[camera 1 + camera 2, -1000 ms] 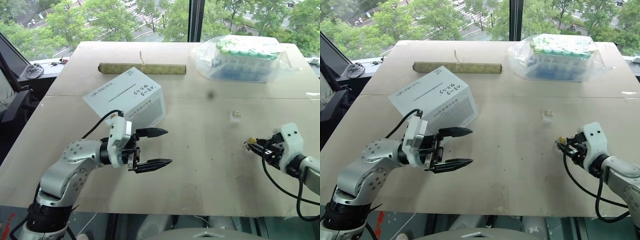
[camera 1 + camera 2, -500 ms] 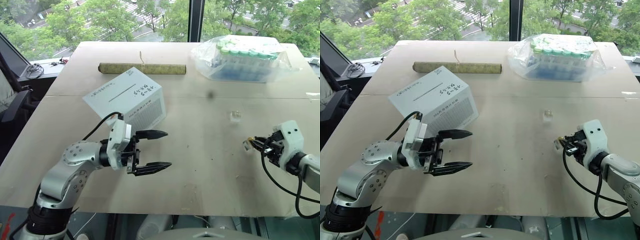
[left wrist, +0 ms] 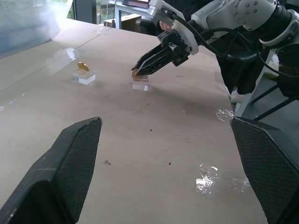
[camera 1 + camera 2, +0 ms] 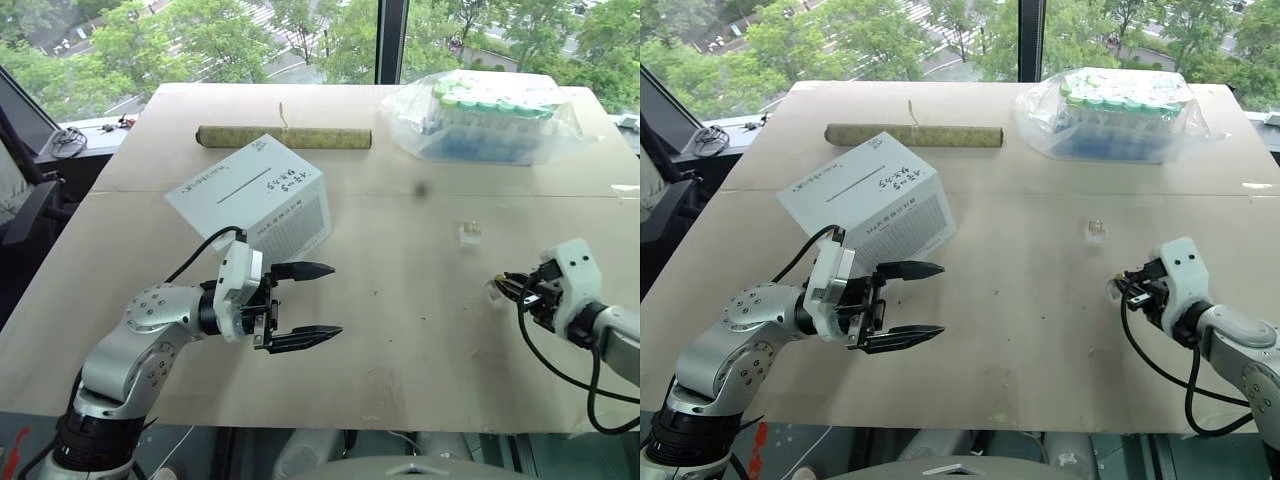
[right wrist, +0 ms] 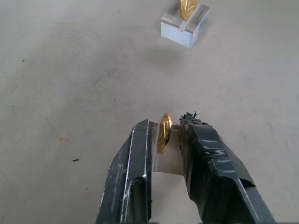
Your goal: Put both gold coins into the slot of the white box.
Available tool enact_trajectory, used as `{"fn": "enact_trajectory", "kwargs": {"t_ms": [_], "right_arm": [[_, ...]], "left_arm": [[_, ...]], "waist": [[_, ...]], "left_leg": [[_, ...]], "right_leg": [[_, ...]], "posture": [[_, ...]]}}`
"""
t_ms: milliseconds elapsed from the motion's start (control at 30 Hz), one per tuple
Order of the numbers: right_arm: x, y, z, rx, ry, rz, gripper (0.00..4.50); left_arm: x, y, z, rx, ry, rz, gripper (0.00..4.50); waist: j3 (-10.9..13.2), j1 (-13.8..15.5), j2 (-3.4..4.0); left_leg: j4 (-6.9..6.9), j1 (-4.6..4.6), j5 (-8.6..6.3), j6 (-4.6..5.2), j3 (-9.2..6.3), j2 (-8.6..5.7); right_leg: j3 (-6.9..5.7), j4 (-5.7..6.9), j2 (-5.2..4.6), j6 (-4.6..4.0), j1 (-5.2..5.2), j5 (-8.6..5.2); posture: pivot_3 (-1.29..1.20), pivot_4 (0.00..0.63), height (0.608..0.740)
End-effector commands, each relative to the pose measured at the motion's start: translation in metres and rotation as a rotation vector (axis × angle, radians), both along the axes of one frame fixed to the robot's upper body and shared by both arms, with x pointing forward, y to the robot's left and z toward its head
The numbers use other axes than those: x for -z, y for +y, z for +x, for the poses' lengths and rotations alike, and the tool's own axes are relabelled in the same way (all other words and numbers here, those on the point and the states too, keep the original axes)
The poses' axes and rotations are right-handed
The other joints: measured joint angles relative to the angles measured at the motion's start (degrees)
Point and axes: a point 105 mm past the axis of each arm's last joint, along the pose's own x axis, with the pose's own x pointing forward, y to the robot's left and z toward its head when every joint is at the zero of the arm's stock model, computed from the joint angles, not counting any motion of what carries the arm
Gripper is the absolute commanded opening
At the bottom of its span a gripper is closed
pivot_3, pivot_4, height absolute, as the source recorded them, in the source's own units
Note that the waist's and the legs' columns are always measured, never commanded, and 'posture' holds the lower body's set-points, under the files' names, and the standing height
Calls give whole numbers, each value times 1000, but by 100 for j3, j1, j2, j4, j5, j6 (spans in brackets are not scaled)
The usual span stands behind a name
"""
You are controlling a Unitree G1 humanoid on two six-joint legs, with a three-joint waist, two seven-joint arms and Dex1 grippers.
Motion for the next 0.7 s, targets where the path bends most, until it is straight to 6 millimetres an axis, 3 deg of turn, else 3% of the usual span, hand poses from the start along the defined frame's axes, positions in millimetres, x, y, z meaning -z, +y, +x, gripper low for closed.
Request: {"fn": "enact_trajectory", "kwargs": {"t_ms": [33,67,700], "right_arm": [[-9,4,2,-22,-32,-3,363],[-10,5,2,-24,-32,-2,101],[-14,0,-3,-6,-33,8,101]], "left_arm": [[-4,-3,-3,14,-22,-6,4500],[-4,-3,-3,13,-21,-5,4500],[-6,-6,4,4,12,-30,4500]], "waist": [[0,-2,0],[0,-2,0],[-1,0,0]], "left_leg": [[0,0,0,0,0,0],[1,0,0,0,0,0],[4,0,0,0,0,0]], "right_leg": [[0,0,0,0,0,0],[0,1,0,0,0,0],[0,4,0,0,0,0]], "posture": [[0,150,740],[0,150,740],[0,150,740]]}}
